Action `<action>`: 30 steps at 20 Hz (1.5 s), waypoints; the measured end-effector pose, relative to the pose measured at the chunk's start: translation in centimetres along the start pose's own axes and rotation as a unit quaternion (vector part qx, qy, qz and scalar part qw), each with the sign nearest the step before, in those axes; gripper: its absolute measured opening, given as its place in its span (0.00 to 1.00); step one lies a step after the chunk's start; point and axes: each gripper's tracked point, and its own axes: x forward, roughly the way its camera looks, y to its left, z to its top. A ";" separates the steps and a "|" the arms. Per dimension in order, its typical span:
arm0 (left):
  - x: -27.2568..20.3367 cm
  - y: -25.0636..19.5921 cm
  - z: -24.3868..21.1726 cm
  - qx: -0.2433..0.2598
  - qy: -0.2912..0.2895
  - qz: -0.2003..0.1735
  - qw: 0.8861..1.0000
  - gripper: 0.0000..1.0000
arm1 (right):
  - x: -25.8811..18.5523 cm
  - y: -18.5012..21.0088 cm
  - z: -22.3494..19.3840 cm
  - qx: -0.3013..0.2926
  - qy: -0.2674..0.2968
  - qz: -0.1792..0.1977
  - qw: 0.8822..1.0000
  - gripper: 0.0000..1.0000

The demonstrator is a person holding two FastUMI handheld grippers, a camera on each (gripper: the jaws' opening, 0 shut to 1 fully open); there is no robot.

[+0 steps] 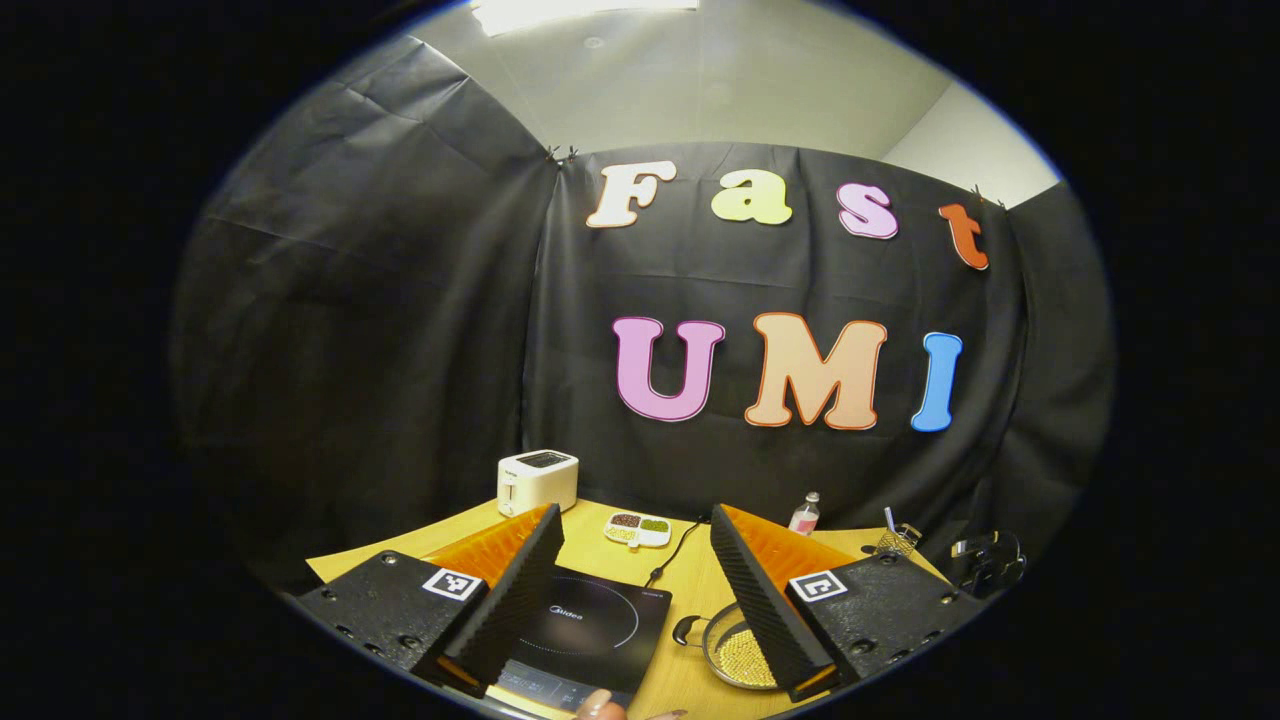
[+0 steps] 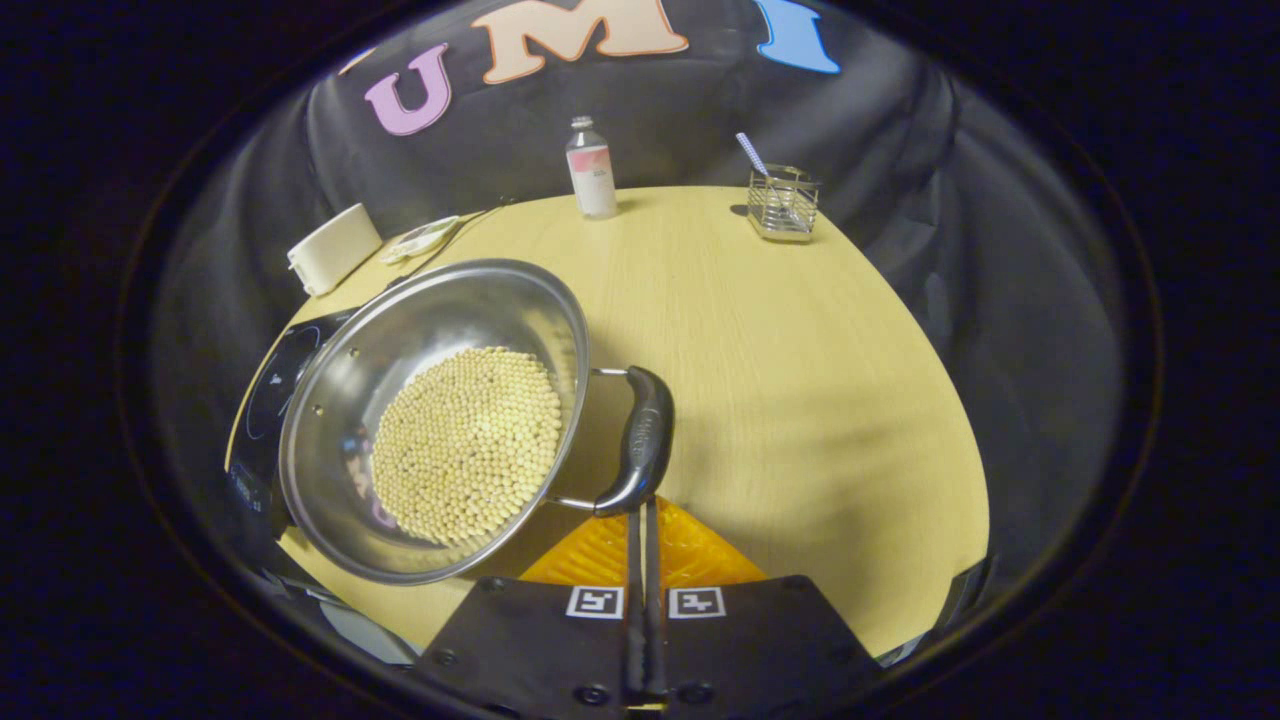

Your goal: First push the handle of the pot to place it horizontally, then grasp the pot with both hands and set it on the induction cooktop.

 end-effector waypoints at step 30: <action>0.0 -6.5 -3.9 -0.034 0.037 -0.102 0.994 0.96 | -19.8 6.2 9.9 -0.003 -0.284 0.054 0.957 0.00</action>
